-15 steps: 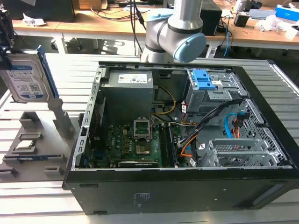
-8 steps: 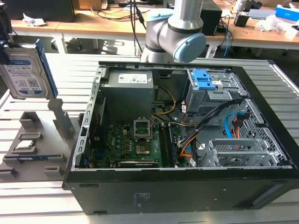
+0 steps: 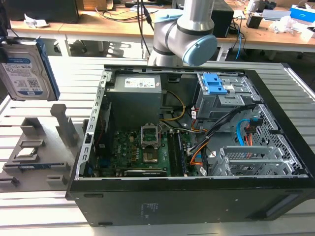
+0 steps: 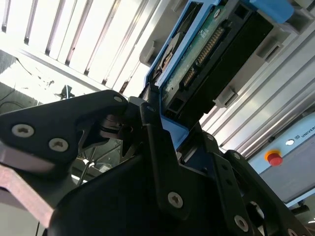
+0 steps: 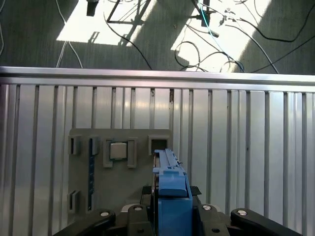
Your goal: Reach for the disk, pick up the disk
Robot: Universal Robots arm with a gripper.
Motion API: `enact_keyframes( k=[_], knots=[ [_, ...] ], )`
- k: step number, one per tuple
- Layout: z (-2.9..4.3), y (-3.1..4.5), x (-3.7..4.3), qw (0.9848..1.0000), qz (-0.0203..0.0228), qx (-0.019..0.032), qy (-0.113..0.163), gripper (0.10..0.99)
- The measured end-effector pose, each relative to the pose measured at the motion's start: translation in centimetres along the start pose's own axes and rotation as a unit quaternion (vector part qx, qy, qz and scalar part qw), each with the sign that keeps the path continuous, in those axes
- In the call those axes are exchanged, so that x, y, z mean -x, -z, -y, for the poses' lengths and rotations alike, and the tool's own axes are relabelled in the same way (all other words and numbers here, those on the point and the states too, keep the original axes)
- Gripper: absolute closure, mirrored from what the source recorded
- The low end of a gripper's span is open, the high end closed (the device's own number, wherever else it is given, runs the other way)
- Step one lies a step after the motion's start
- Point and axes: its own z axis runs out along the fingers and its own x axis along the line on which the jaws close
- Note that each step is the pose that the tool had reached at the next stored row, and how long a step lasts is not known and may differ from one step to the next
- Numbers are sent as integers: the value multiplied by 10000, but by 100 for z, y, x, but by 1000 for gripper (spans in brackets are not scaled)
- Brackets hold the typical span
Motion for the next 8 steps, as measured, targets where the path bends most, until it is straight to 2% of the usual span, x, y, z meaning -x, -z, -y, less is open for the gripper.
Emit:
enact_keyframes(
  k=[8],
  knots=[
    [1, 127, 11, 10000, 0, 9, 0, 722]
  ],
)
